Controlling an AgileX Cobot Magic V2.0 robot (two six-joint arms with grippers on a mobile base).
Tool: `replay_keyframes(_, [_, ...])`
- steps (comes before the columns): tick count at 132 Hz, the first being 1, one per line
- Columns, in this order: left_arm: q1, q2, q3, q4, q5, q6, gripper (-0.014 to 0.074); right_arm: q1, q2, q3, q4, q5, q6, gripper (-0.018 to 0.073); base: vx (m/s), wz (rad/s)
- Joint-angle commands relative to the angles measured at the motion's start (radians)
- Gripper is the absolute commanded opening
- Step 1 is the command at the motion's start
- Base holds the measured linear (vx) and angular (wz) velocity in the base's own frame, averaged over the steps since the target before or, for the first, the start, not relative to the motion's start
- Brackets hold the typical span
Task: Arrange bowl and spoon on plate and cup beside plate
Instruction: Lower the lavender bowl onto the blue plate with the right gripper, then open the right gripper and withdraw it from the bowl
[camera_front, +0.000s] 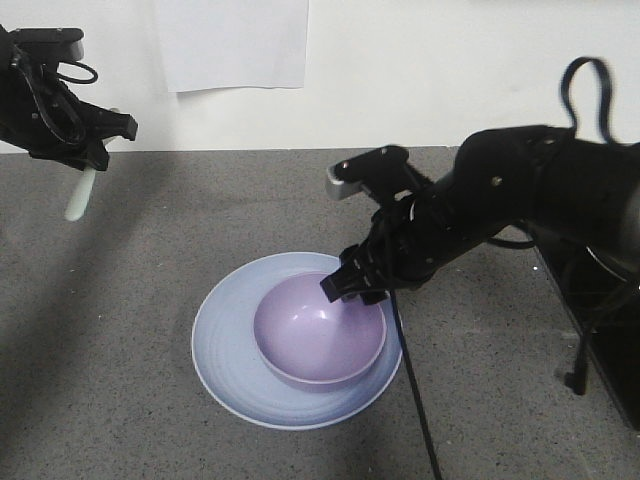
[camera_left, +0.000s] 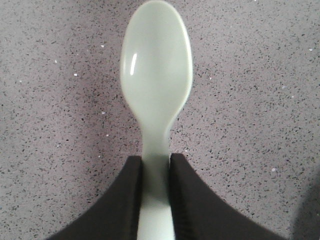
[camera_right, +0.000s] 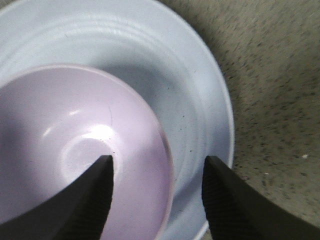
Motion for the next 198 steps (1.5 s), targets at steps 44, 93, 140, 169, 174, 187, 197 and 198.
replay_keyframes(44, [-0.004, -0.057, -0.027, -0.013, -0.040, -0.002, -0.0006, -0.005, -0.242, -0.028, -0.362, 0.095, 0.288, 0.0400, 0.00, 0.00])
replay_keyframes(93, [-0.004, -0.057, -0.027, -0.013, -0.040, -0.002, -0.0006, -0.134, -0.389, -0.028, -0.447, 0.157, 0.369, 0.0263, 0.00, 0.00])
replay_keyframes(140, [-0.004, -0.057, -0.027, -0.013, -0.040, -0.002, -0.0006, -0.431, -0.470, -0.028, -0.396, 0.176, 0.332, -0.0008, 0.00, 0.00])
replay_keyframes(169, [-0.004, -0.057, -0.027, -0.013, -0.040, -0.002, -0.0006, -0.494, -0.488, -0.028, -0.297, 0.181, 0.272, -0.0001, 0.00, 0.00])
replay_keyframes(174, [-0.004, -0.057, -0.027, -0.013, -0.040, -0.002, -0.0006, -0.494, -0.488, -0.028, -0.278, 0.184, 0.270, -0.0001, 0.00, 0.00])
replay_keyframes(187, [-0.004, -0.057, -0.027, -0.013, -0.040, -0.002, -0.0006, -0.494, -0.488, -0.028, -0.237, 0.184, 0.270, -0.0001, 0.00, 0.00])
replay_keyframes(197, [-0.004, -0.057, -0.027, -0.013, -0.040, -0.002, -0.0006, -0.494, -0.488, -0.028, -0.206, 0.191, 0.260, -0.0001, 0.00, 0.00])
replay_keyframes(198, [-0.004, -0.057, -0.027, -0.013, -0.040, -0.002, -0.0006, -0.494, -0.488, -0.028, -0.200, 0.192, 0.258, -0.0001, 0.00, 0.00])
